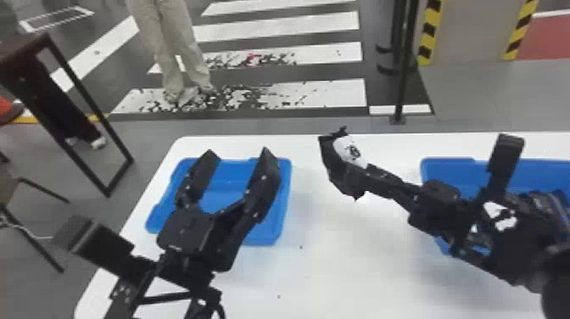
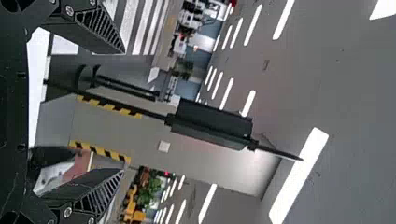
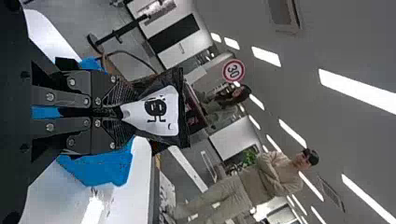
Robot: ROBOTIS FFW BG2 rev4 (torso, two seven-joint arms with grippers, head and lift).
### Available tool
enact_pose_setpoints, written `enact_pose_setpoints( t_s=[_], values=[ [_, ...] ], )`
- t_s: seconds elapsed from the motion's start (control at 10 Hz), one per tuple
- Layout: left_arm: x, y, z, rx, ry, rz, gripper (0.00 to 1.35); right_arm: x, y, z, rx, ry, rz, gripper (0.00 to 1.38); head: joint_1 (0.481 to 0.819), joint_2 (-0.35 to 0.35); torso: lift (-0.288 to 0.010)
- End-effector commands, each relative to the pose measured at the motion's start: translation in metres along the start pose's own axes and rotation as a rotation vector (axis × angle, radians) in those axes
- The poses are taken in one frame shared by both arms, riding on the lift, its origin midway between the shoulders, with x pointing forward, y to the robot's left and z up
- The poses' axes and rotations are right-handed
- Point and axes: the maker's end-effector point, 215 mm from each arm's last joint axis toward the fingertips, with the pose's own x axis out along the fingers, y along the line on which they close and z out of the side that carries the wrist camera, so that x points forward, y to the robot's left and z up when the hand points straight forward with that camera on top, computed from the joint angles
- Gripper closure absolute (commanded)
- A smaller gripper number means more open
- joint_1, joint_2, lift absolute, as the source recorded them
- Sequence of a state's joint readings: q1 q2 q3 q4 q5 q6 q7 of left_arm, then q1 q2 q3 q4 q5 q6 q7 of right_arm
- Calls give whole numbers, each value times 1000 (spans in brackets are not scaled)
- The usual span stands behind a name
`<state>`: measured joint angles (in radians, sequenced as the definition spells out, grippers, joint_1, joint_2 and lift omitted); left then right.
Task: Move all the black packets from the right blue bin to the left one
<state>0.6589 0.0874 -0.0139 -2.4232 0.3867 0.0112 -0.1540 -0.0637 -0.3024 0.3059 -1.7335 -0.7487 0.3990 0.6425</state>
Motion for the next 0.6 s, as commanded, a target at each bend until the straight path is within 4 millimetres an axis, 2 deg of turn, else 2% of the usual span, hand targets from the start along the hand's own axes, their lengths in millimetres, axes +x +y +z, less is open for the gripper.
enact_pose_setpoints(
  t_s=[0.0, 0.3, 0.5],
  values=[
    [5, -8, -17, -12, 64, -29, 133, 19, 29, -5, 6, 15, 71, 1092, 695, 230, -140],
    [4, -3, -35, 2, 128, -22, 133, 33, 59, -3, 2, 18, 137, 1093, 695, 265, -140],
    [5, -5, -38, -2, 138, -25, 133, 41, 73, -9, 15, 28, 170, 1092, 695, 286, -140]
  ],
)
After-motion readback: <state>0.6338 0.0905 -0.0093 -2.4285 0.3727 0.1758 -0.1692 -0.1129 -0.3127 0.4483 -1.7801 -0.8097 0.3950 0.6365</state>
